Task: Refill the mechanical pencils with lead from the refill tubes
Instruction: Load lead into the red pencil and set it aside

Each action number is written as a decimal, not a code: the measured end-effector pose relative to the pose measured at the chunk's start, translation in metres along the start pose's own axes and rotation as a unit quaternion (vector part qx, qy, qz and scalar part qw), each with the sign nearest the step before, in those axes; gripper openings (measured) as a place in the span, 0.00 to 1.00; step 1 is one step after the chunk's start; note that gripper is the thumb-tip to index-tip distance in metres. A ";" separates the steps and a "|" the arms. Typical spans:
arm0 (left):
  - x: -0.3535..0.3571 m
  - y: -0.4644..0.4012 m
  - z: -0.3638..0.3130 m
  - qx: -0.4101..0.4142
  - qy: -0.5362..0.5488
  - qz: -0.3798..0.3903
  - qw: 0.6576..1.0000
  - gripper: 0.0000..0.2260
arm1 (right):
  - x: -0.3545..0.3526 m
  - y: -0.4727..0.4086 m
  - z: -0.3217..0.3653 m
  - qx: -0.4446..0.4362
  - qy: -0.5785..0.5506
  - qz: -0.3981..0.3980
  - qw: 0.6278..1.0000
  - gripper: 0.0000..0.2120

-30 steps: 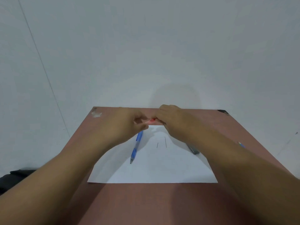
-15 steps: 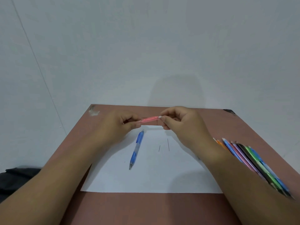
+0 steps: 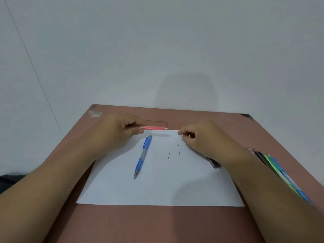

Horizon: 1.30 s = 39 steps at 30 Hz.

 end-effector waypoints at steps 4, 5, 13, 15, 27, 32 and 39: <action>0.000 0.000 0.001 0.008 -0.014 0.001 1.000 0.14 | 0.003 0.000 0.002 -0.003 -0.001 0.008 1.000 0.12; 0.000 0.000 0.001 0.010 -0.017 0.000 1.000 0.13 | 0.005 0.000 0.001 -0.003 -0.002 0.010 1.000 0.12; 0.003 0.001 0.003 0.014 0.002 -0.007 1.000 0.09 | -0.008 0.001 -0.005 0.018 -0.115 -0.025 0.993 0.06; 0.003 0.000 0.000 0.021 0.012 -0.010 1.000 0.09 | -0.012 0.007 0.005 -0.014 -0.162 -0.041 0.986 0.06; 0.005 -0.002 -0.008 0.051 0.017 -0.040 0.998 0.10 | -0.022 0.009 0.008 -0.022 -0.177 -0.075 0.981 0.06; 0.001 -0.001 -0.005 0.043 0.017 -0.043 0.998 0.14 | -0.017 0.004 -0.016 0.064 -0.112 -0.016 0.992 0.07; 0.002 -0.001 -0.005 0.037 0.005 -0.046 0.998 0.07 | 0.000 0.002 -0.026 0.109 -0.009 0.049 0.993 0.09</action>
Point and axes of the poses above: each hand's wrist, its own y-axis away from the middle knuckle, its own x-axis out of the palm, z = x × y, the point moved 9 cm from there along -y, towards the middle knuckle, and after that the axes turned 15 degrees about x, right-handed, at the moved point
